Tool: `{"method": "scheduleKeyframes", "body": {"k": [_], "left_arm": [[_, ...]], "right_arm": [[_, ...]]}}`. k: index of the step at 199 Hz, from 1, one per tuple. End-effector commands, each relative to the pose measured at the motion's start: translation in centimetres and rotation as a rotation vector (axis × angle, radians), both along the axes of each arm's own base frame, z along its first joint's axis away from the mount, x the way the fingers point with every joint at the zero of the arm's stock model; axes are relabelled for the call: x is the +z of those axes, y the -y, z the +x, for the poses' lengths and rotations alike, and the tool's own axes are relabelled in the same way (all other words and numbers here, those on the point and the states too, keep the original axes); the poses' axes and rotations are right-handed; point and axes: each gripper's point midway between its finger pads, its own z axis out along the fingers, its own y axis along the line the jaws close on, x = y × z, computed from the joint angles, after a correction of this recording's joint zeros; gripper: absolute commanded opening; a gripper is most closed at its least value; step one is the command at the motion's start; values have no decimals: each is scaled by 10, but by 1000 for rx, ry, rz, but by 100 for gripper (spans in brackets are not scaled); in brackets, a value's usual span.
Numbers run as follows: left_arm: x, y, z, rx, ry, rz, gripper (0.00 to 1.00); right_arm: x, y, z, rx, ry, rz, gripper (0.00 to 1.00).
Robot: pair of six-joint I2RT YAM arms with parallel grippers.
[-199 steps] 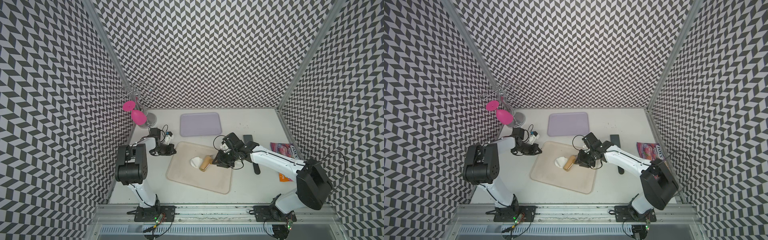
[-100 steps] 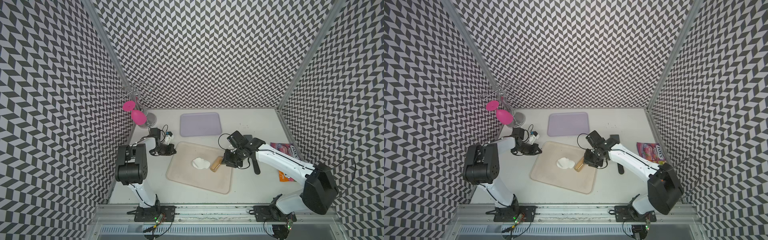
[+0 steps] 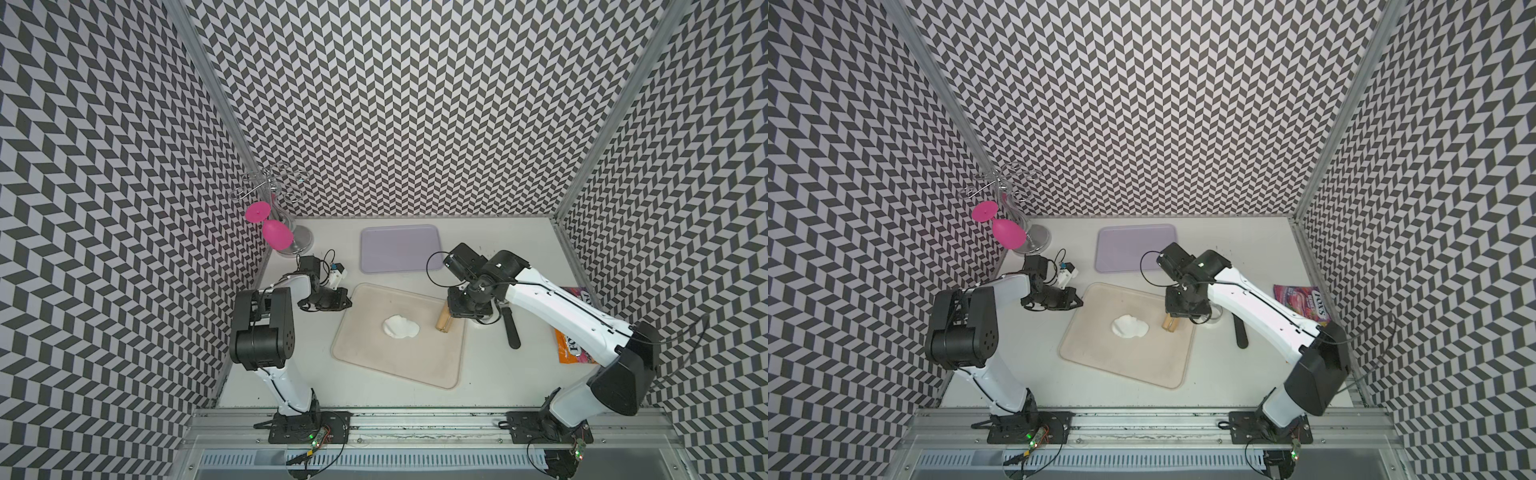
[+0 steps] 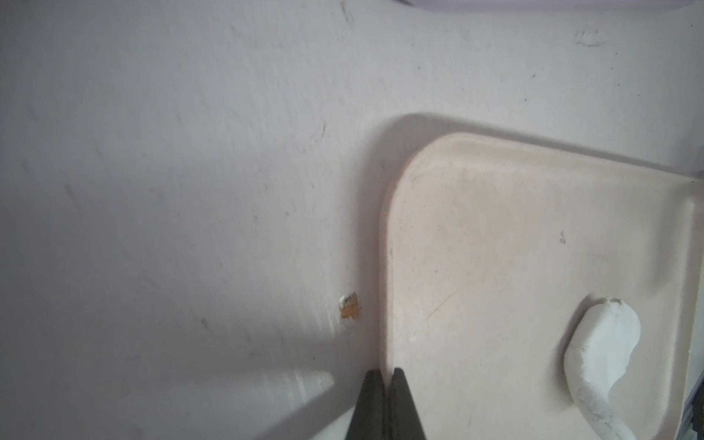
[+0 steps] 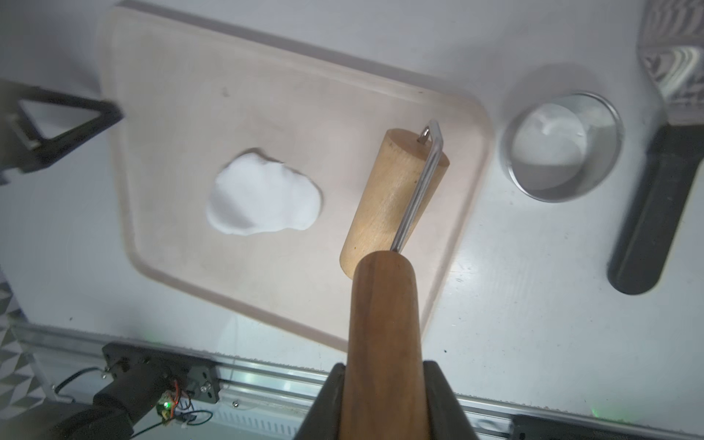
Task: Roll out the dumpling wrappers from the dough
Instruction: Flatten out the dough on the work surface.
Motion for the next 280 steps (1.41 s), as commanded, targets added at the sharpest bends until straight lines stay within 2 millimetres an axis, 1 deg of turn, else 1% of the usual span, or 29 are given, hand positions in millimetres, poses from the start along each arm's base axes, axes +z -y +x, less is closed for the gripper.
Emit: {"method": "scheduleKeyframes", "body": {"k": [1,19,33,43,57,59,63,82,94,123,156,188,218,239,247,260,280], "left_arm": [[-6,-8,-8,1,-21,30,0],[-5,-8,-8,0,-20,31,0],[-5,-8,-8,-1,-19,33,0],[-4,-8,-8,0,-18,33,0],[-4,-8,-8,2,-19,33,0],[-5,-8,-8,1,-20,33,0],[-5,-9,-8,2,-19,35,0],[-5,-9,-8,3,-22,34,0],[-5,-9,-8,3,-21,34,0],[-5,-9,-8,3,-19,34,0],[-5,-8,-8,2,-20,33,0],[-5,-9,-8,3,-19,36,0],[-6,-9,-9,4,-23,36,0],[-5,-9,-8,2,-20,36,0],[-6,-9,-8,3,-21,35,0],[-6,-9,-8,4,-22,35,0],[-6,-9,-8,4,-22,35,0]], "right_arm": [[13,-44,-5,154,86,-6,0],[16,-79,-16,230,73,73,0],[16,-98,-18,256,72,140,0],[17,-107,-17,259,74,170,0],[17,-115,-14,258,66,181,0],[19,-120,-11,258,81,200,0],[20,-124,-9,259,85,210,0],[17,-135,-6,264,73,228,0],[10,-137,-5,260,63,219,0],[-13,-133,-2,237,17,176,0],[-25,-125,8,198,-4,155,0],[-44,-116,9,180,-50,124,0],[-55,-110,11,177,-69,95,0],[-58,-110,13,183,-76,94,0],[-57,-113,13,192,-77,102,0],[-50,-117,14,199,-69,123,0],[-33,-119,20,204,-27,132,0]]}}
